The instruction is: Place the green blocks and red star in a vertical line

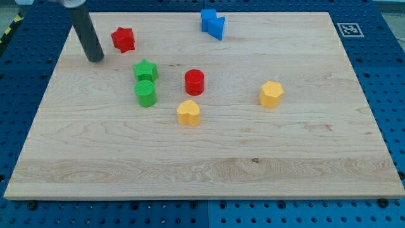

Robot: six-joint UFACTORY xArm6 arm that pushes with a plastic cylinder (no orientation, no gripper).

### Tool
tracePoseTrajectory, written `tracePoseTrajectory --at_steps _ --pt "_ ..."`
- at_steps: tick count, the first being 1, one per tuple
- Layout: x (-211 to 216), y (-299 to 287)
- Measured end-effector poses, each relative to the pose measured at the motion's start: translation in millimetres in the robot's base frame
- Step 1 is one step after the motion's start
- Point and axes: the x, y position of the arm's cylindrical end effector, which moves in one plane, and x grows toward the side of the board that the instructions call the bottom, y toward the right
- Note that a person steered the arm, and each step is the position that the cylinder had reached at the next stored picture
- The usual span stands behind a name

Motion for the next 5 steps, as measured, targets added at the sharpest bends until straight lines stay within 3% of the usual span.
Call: tracePoseTrajectory --at_steps 2,5 --pt "-50 2" --pt "-38 55"
